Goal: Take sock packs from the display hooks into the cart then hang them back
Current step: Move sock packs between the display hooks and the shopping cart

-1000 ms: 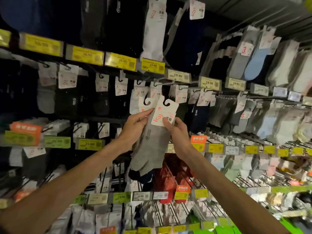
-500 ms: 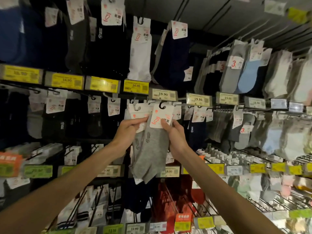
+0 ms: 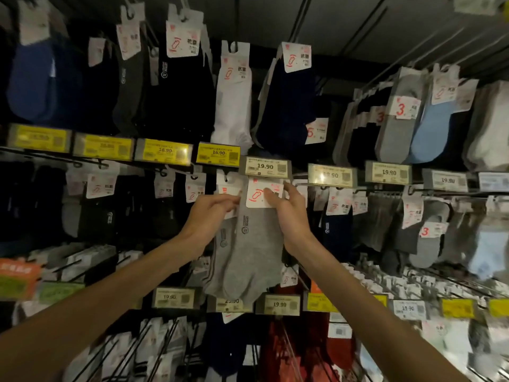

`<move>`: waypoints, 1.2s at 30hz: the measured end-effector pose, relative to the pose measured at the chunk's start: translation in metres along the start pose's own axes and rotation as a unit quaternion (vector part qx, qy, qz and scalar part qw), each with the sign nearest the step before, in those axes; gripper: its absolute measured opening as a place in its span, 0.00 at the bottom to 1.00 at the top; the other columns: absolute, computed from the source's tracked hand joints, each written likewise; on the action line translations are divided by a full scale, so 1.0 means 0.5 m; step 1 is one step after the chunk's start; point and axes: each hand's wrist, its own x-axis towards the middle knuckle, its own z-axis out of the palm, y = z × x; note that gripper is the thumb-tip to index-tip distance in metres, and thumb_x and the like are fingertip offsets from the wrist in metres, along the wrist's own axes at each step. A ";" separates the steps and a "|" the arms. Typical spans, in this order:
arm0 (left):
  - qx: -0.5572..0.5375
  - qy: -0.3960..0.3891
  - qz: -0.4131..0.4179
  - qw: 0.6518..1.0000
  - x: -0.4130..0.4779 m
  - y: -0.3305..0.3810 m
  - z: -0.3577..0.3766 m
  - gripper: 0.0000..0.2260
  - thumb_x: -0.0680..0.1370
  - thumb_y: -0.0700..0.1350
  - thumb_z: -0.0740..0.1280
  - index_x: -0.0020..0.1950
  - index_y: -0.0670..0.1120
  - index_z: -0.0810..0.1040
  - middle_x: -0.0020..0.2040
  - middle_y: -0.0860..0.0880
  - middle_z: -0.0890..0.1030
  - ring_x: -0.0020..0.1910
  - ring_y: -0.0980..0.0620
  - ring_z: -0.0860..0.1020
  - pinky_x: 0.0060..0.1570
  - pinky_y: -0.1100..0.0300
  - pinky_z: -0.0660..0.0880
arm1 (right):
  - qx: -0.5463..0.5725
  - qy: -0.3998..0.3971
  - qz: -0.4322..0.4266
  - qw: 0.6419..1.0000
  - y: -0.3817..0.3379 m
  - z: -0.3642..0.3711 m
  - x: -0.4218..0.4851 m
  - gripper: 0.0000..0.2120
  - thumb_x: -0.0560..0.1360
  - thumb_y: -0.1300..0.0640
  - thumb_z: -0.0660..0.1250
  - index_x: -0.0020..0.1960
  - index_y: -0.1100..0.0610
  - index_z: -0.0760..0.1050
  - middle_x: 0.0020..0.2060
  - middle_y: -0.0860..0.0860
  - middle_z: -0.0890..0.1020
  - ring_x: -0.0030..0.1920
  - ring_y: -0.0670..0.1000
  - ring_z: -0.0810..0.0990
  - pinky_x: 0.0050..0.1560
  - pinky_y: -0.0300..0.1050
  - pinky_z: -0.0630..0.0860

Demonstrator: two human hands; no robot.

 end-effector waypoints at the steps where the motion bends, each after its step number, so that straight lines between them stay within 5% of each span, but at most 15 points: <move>1: -0.003 0.000 0.001 1.000 -0.003 0.004 0.003 0.13 0.81 0.39 0.62 0.47 0.50 0.85 0.46 0.57 0.84 0.52 0.59 0.80 0.46 0.66 0.73 | 0.002 -0.001 -0.004 1.000 -0.002 -0.002 0.004 0.17 0.77 0.58 0.68 0.65 0.51 0.71 0.54 0.52 0.83 0.55 0.51 0.83 0.58 0.55 0.79; 7: -0.083 -0.030 -0.012 0.996 -0.018 0.017 0.019 0.09 0.80 0.50 0.67 0.49 0.49 0.85 0.43 0.54 0.87 0.43 0.60 0.84 0.35 0.74 0.74 | 0.009 -0.017 0.010 1.000 -0.049 0.006 0.038 0.21 0.75 0.62 0.70 0.65 0.52 0.69 0.49 0.51 0.83 0.49 0.49 0.84 0.53 0.50 0.81; 13: -0.084 -0.002 -0.028 0.996 -0.016 0.017 0.027 0.06 0.76 0.47 0.73 0.48 0.45 0.85 0.39 0.52 0.86 0.37 0.58 0.84 0.33 0.71 0.75 | -0.013 -0.001 0.057 0.998 -0.057 0.019 0.065 0.05 0.78 0.61 0.66 0.53 0.53 0.76 0.42 0.52 0.83 0.38 0.49 0.83 0.37 0.45 0.81; 16: -0.088 0.000 -0.038 0.995 -0.014 0.022 0.022 0.06 0.76 0.46 0.73 0.48 0.45 0.85 0.38 0.53 0.86 0.36 0.60 0.83 0.32 0.71 0.75 | -0.016 -0.006 0.058 0.998 -0.059 0.022 0.075 0.06 0.78 0.61 0.67 0.46 0.51 0.76 0.39 0.51 0.83 0.36 0.47 0.83 0.35 0.42 0.81; 23: -0.109 -0.007 -0.079 0.991 -0.013 0.026 0.018 0.04 0.76 0.46 0.73 0.46 0.46 0.83 0.41 0.52 0.85 0.33 0.62 0.82 0.29 0.72 0.73 | 0.010 -0.016 0.089 0.996 -0.059 0.011 0.089 0.11 0.76 0.62 0.68 0.58 0.57 0.76 0.42 0.54 0.84 0.40 0.51 0.84 0.39 0.45 0.82; 29: -0.118 -0.016 -0.072 0.990 -0.010 0.026 0.019 0.04 0.76 0.46 0.73 0.46 0.46 0.84 0.38 0.53 0.86 0.34 0.61 0.83 0.30 0.70 0.75 | 0.058 -0.045 0.117 0.990 -0.058 0.005 0.095 0.03 0.77 0.62 0.67 0.47 0.56 0.79 0.43 0.55 0.83 0.41 0.53 0.83 0.37 0.46 0.82; 36: -0.110 -0.019 -0.066 0.992 -0.005 0.014 0.020 0.04 0.77 0.45 0.72 0.47 0.45 0.84 0.37 0.54 0.85 0.34 0.61 0.82 0.30 0.71 0.74 | 0.011 -0.092 0.054 0.994 -0.033 -0.010 0.082 0.12 0.81 0.61 0.60 0.62 0.56 0.76 0.54 0.55 0.83 0.54 0.54 0.83 0.51 0.49 0.81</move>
